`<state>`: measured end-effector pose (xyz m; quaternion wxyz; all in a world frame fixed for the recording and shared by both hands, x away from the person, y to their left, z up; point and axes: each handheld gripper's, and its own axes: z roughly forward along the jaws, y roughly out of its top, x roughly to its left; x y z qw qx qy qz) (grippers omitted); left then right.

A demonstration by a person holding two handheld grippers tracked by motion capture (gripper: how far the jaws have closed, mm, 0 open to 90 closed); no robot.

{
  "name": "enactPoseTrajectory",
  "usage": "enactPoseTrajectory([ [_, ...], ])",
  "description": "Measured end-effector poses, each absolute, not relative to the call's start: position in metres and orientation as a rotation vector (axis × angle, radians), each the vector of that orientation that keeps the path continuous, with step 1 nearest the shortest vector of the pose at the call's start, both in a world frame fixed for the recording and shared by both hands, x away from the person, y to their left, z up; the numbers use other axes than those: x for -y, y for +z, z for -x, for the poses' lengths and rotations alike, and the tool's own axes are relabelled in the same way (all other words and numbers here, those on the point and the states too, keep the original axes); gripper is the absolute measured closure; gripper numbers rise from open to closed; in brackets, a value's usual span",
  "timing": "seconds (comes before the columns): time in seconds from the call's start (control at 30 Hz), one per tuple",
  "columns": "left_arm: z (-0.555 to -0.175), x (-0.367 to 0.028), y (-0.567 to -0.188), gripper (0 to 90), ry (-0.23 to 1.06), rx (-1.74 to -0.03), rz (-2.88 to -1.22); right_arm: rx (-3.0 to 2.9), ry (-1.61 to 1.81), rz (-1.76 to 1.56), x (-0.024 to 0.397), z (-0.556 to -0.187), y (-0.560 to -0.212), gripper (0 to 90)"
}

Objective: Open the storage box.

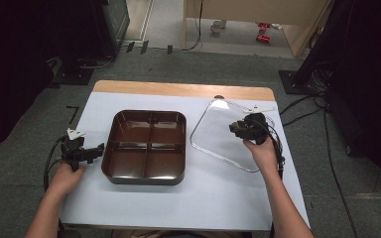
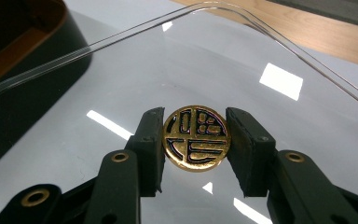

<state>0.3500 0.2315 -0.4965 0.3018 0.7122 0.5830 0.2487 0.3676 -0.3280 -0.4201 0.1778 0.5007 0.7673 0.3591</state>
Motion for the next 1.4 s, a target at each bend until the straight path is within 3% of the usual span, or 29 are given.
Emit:
enactPoseTrajectory([
  [0.6,-0.35,-0.231,-0.497,12.1,0.66,-1.546,-1.889,-2.067,1.004,-1.572,0.334,-0.401,-0.465,58.7],
  [1.03,-0.35,-0.231,-0.497,12.1,0.66,-1.546,-1.889,-2.088,0.906,-1.532,0.328,-0.405,-0.475,57.8],
  [1.23,-0.35,-0.231,-0.497,12.1,0.66,-1.546,-1.888,-2.065,0.966,-1.53,0.328,-0.402,-0.47,45.7],
  [1.4,-0.35,-0.231,-0.497,12.1,0.66,-1.546,-1.889,-2.092,0.959,-1.491,0.325,-0.394,-0.46,42.3],
])
